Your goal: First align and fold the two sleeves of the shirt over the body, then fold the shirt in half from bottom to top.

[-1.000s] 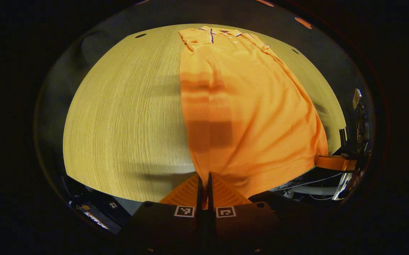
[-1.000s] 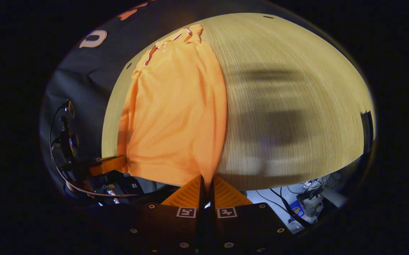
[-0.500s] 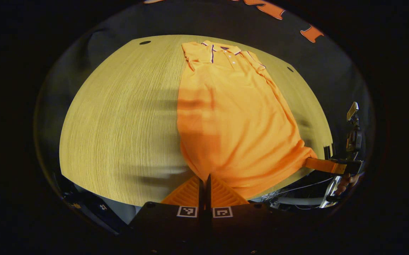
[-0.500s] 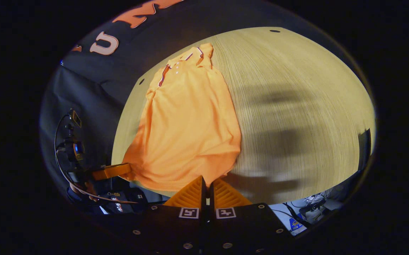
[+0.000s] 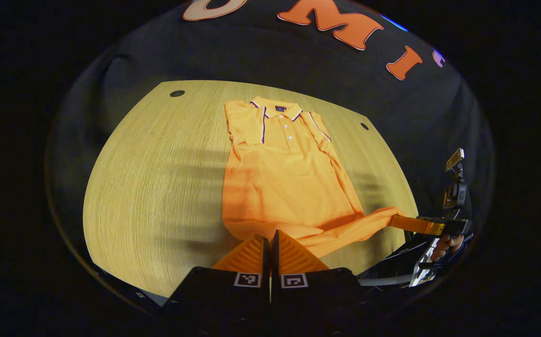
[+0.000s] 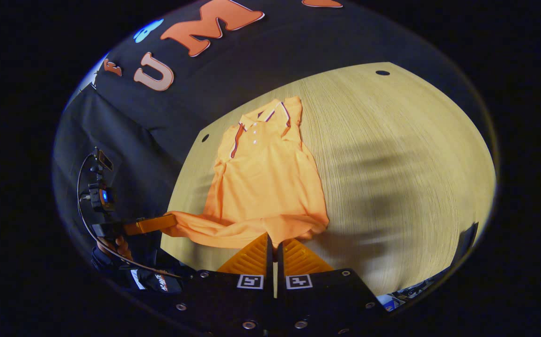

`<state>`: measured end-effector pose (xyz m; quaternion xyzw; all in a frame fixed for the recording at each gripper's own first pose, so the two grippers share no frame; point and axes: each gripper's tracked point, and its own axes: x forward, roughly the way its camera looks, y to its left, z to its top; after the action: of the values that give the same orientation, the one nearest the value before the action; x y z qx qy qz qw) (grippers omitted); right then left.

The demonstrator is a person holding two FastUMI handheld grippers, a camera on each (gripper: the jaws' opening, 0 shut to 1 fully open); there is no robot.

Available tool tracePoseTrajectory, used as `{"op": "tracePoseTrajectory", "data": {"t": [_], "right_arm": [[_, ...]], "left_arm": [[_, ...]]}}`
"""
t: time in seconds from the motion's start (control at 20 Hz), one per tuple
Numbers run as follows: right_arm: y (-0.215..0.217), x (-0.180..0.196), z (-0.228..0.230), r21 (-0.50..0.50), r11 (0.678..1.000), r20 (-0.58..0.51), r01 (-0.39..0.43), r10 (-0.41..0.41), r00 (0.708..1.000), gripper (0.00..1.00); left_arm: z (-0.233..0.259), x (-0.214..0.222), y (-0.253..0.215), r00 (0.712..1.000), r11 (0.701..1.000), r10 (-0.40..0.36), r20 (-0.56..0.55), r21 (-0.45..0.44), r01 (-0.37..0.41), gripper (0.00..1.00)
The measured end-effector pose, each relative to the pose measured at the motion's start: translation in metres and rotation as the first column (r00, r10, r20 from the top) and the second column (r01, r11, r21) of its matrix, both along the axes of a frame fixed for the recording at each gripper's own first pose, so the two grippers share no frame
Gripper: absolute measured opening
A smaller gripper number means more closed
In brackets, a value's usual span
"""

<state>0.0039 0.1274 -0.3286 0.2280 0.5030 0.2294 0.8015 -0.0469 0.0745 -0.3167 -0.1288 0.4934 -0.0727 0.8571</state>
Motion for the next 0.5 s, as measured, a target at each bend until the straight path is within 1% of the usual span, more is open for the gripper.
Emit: {"op": "tracePoseTrajectory", "data": {"t": [0.05, 0.2, 0.4, 0.5], "right_arm": [[0.004, 0.015, 0.009, 0.012, 1.0, 0.018, 0.008, -0.008, 1.0, 0.04], [0.013, 0.051, 0.011, -0.021, 1.0, 0.05, 0.011, -0.01, 0.999, 0.03], [0.026, 0.092, 0.022, -0.039, 0.999, 0.083, 0.003, 0.0, 0.997, 0.03], [0.032, 0.117, 0.029, -0.045, 0.999, 0.095, 0.007, -0.003, 0.996, 0.03]], "left_arm": [[0.005, 0.013, 0.001, 1.0, 1.0, -0.002, 0.013, -0.002, 0.002, 0.01], [0.019, 0.051, 0.005, 0.998, 1.0, -0.01, 0.054, -0.019, 0.011, 0.01], [0.036, 0.099, 0.017, 0.995, 1.0, -0.023, 0.1, -0.018, 0.025, 0.01], [0.047, 0.131, 0.022, 0.992, 0.999, -0.022, 0.122, -0.022, 0.025, 0.01]]}}
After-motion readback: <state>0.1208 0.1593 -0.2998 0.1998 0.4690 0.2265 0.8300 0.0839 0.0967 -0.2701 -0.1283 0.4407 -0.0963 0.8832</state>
